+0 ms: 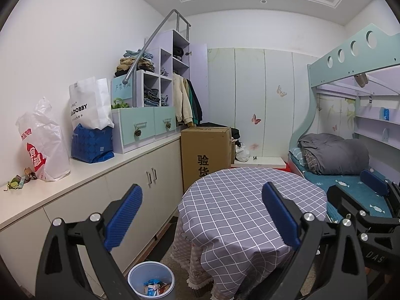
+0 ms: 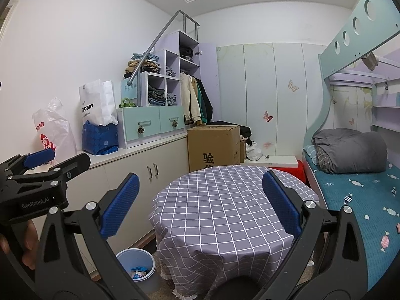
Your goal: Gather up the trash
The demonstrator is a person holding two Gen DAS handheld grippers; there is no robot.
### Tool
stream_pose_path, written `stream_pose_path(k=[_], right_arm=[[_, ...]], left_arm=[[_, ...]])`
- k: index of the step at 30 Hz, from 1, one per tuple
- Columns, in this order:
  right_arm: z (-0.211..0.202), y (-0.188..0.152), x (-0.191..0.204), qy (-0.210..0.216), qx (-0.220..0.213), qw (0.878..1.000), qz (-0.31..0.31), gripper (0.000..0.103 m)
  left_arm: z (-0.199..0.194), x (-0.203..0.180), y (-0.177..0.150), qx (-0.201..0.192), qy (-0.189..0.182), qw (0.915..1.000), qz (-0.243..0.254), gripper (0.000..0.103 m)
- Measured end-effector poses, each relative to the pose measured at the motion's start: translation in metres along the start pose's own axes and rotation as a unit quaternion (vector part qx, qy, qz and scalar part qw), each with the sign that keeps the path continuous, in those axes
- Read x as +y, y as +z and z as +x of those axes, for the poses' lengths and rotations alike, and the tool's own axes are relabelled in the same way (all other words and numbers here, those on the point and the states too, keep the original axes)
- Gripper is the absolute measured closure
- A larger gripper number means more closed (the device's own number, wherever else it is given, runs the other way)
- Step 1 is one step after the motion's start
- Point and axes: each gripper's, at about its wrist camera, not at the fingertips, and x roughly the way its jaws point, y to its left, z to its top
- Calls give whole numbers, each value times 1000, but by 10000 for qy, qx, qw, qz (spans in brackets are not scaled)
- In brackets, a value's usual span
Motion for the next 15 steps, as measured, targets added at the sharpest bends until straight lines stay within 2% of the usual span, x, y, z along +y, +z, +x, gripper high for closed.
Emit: stream_pose_path(k=[15], right_arm=[[3, -4, 10, 10, 37, 10000, 21, 6]], left_arm=[[0, 2, -4, 48, 43, 10000, 60, 9]])
